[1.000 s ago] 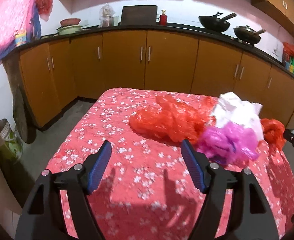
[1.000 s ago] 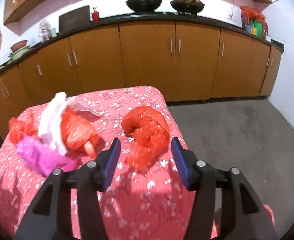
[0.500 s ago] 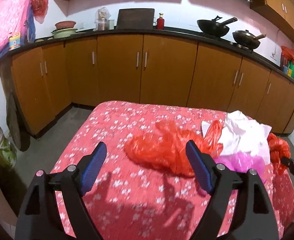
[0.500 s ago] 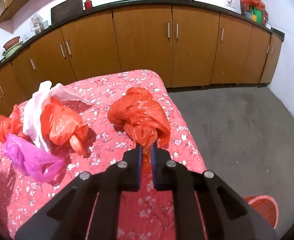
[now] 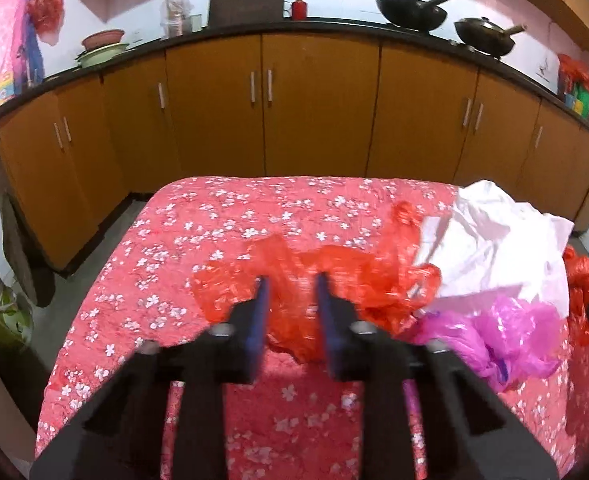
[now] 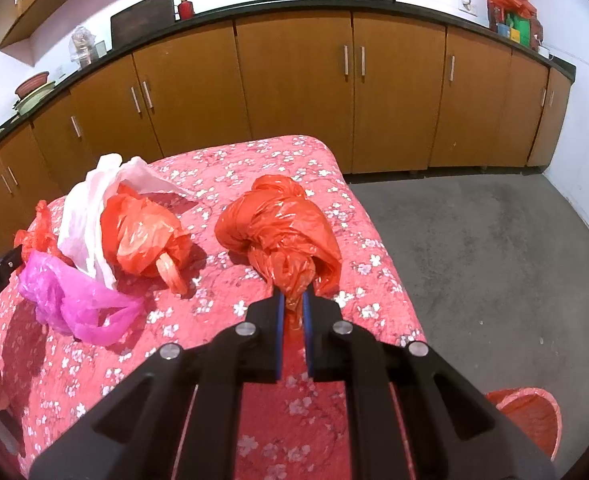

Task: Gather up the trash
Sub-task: 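Grasp a red bag with the right tool while the left tool grasps another red bag, then carry both red bags over the orange basket and open both tools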

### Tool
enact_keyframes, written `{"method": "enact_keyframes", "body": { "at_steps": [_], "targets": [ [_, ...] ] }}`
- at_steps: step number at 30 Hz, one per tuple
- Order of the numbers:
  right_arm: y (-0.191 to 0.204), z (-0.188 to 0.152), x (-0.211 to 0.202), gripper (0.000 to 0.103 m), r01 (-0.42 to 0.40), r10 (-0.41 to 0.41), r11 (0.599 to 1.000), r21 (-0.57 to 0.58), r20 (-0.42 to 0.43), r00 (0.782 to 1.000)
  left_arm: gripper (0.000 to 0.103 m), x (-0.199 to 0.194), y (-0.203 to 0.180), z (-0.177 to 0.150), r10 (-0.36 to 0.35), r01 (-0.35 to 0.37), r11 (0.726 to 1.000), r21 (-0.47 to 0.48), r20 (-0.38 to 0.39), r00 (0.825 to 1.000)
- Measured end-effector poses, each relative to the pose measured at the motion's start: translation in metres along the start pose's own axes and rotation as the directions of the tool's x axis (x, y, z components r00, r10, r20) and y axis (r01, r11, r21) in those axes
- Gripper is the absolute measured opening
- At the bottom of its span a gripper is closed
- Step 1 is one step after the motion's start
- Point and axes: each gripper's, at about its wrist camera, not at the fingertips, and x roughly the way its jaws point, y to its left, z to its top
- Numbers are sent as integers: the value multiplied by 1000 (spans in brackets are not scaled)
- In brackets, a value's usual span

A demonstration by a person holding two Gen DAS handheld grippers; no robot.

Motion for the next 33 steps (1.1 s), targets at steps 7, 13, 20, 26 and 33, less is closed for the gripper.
{"method": "enact_keyframes", "body": {
  "at_steps": [7,13,20,26,33],
  "targets": [
    [1,-6,-11,9,-1,1,1000,-18,23,1000,3,-9,5,-7,25,-25,999,24,-1,1000],
    [1,-16,-26,9,-10,11,999,-39,34,999,2,-26,24,-18,52,-52,999,15,0,999],
    [0,-24,-54,9,-34,36,999,-37,53,998,2,-56,36,-26,80,-81,996,38,32,996],
    [1,-29,-79,9,-53,56,998,-40,75,996,2,-85,46,-27,72,-73,997,22,60,996],
    [4,-35,-110,9,-84,89,995,-50,104,991,2,-119,47,-27,43,-45,999,15,102,994]
  ]
}}
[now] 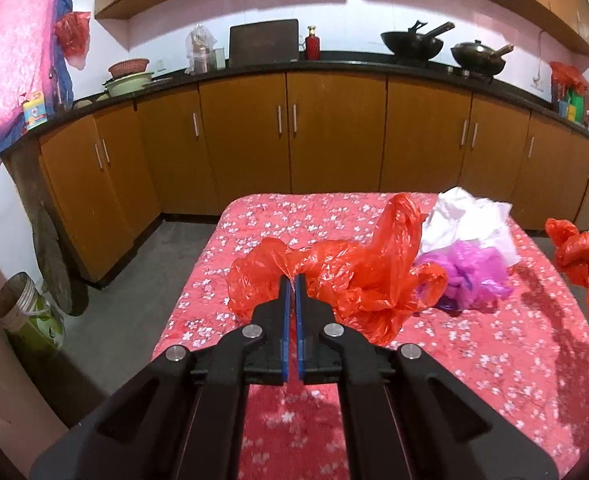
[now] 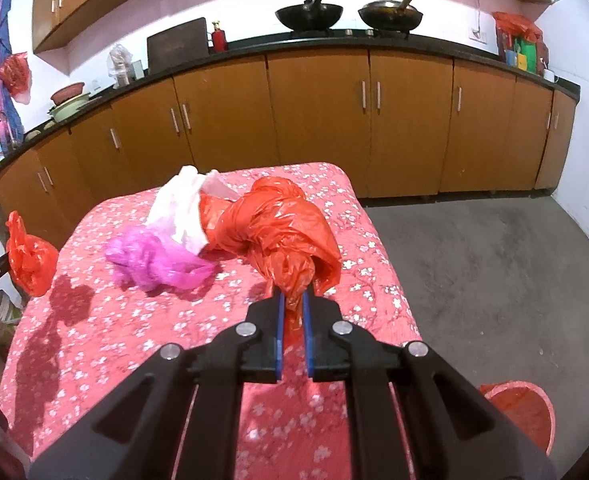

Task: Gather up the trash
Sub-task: 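Carry both red bags over the orange basket and open both tools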

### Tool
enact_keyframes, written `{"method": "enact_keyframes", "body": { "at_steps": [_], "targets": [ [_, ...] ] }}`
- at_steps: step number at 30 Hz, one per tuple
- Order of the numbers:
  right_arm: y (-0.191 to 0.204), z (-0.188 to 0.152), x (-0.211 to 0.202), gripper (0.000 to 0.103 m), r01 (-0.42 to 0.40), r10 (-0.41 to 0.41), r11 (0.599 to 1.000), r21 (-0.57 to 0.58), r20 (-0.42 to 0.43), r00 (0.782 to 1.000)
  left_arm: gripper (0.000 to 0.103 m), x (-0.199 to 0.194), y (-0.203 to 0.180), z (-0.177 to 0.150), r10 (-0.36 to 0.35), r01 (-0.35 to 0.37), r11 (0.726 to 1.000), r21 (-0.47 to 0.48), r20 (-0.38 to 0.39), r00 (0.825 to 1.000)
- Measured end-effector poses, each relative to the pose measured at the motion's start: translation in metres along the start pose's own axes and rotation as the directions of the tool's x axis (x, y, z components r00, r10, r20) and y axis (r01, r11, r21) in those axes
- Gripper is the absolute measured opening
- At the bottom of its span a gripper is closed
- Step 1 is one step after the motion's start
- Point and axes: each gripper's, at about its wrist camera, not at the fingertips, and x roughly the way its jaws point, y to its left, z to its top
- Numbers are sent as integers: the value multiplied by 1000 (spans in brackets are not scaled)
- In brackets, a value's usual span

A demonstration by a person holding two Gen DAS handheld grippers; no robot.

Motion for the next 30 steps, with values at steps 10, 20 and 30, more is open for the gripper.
{"method": "enact_keyframes", "body": {
  "at_steps": [10,20,30],
  "targets": [
    [4,5,-48,9,-27,28,999,-17,71,997,2,-41,-24,8,-80,79,996,30,57,995],
    [-33,0,-92,9,40,-39,999,-11,139,990,2,-67,-99,4,-223,214,970,113,70,972],
    [-108,-23,-120,9,171,-178,984,52,154,972,2,-83,-201,-13,-388,372,902,218,32,921]
  ]
}}
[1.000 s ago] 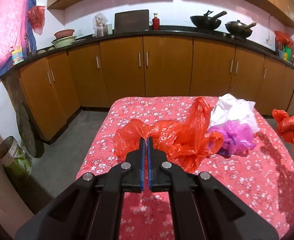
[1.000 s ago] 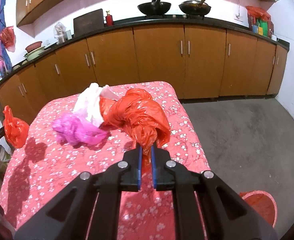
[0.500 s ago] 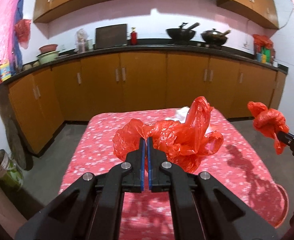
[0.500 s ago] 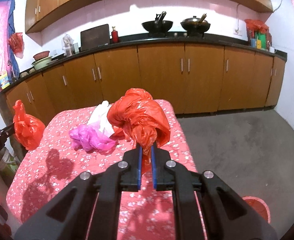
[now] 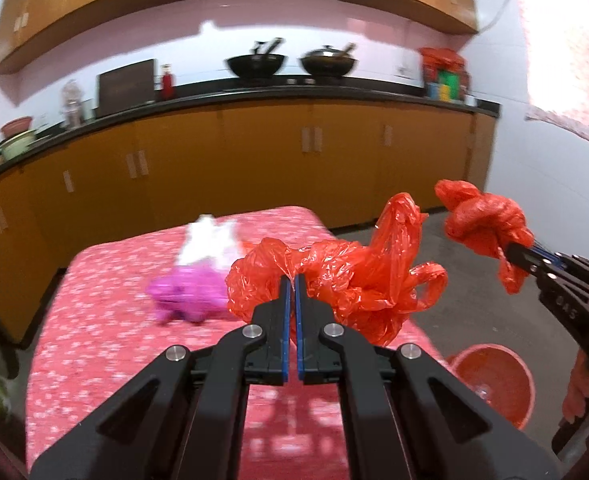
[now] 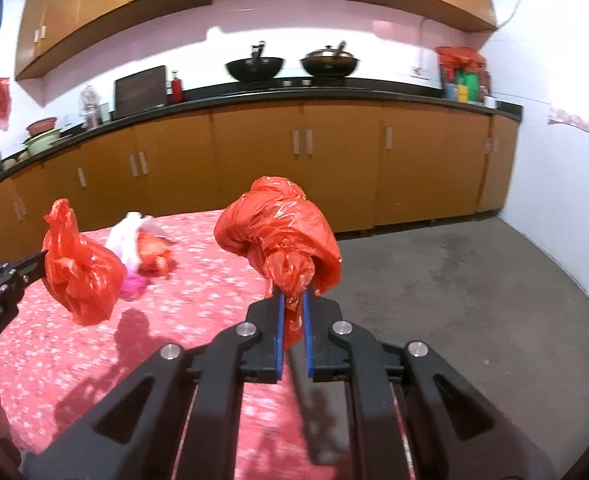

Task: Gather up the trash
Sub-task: 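Carry both red bags over the orange basket and open both tools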

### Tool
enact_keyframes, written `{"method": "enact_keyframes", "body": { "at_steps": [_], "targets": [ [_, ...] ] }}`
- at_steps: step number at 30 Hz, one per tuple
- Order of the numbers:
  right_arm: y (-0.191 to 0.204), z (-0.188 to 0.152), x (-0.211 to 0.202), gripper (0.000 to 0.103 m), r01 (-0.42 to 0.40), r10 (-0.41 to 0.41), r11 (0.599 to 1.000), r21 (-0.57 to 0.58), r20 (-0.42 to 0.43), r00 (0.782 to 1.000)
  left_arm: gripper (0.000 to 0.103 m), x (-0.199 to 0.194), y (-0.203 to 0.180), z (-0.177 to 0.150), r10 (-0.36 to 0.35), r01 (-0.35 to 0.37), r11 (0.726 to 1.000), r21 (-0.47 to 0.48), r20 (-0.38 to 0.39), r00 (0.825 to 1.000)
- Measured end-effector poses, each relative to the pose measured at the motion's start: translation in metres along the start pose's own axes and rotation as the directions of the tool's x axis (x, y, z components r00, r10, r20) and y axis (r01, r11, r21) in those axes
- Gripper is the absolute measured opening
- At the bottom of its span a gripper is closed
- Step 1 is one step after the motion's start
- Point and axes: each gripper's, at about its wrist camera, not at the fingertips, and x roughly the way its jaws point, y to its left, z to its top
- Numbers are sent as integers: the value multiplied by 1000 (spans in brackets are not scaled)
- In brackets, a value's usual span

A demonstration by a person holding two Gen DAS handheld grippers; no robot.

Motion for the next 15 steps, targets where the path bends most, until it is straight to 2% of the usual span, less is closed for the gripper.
{"method": "enact_keyframes", "body": {
  "at_steps": [8,15],
  "targets": [
    [-69,-21,-14,9,128,-128,991,39,5,992,2,12,-68,-7,-106,107,994,29,-26,994],
    [-120,-50,-27,9,216,-216,974,61,-5,976,2,23,-122,-24,-187,191,981,44,-80,979]
  ]
}}
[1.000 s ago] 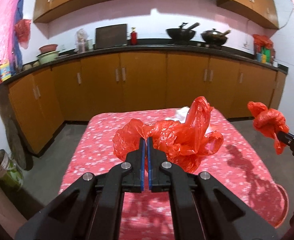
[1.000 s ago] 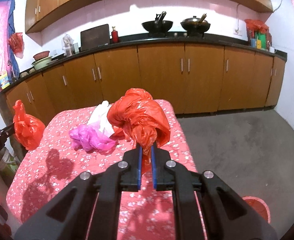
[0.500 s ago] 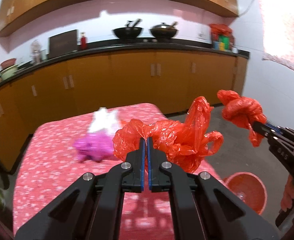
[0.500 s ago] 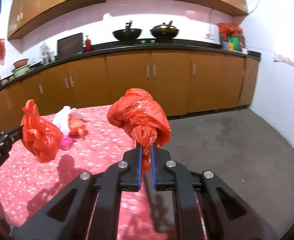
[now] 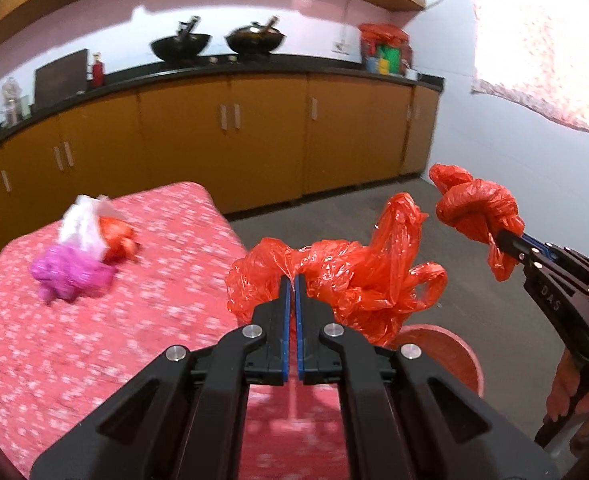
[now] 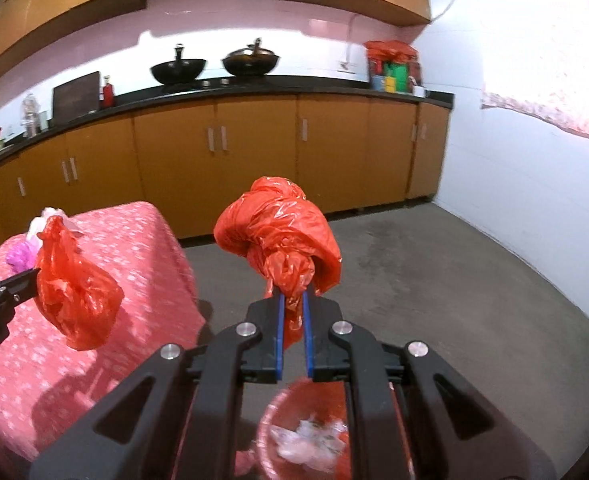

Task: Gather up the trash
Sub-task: 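Carry both red bags over the orange basket and open both tools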

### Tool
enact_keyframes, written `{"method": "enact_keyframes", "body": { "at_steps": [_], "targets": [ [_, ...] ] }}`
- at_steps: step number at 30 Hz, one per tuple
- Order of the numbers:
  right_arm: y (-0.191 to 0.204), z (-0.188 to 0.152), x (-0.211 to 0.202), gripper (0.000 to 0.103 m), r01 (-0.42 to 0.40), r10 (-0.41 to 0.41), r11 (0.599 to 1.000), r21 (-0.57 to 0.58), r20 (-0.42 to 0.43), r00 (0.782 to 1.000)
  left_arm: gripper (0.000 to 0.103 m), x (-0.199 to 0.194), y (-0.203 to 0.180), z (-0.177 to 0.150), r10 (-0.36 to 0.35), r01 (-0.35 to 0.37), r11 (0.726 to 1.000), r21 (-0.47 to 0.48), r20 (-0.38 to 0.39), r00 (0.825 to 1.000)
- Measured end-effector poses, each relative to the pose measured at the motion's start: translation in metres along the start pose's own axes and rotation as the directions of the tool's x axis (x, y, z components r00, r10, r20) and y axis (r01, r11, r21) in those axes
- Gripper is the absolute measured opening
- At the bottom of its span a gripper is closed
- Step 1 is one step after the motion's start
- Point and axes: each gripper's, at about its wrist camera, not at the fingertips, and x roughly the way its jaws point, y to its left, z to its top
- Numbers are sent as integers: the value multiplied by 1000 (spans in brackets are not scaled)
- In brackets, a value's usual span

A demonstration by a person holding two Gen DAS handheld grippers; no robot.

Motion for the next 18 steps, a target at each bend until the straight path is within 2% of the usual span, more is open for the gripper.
{"method": "enact_keyframes", "body": {
  "at_steps": [6,10,18],
  "targets": [
    [-44,-33,7,9,67,-65,997,46,-58,996,2,25,-56,-15,-75,78,996,41,-56,996],
    [-77,-60,16,9,108,-98,990,86,-109,989,2,44,-90,-31,-122,130,990,62,-112,986],
    [-109,-113,40,9,137,-108,983,121,-222,969,2,86,-129,-72,-131,157,983,99,-232,964]
  ]
}}
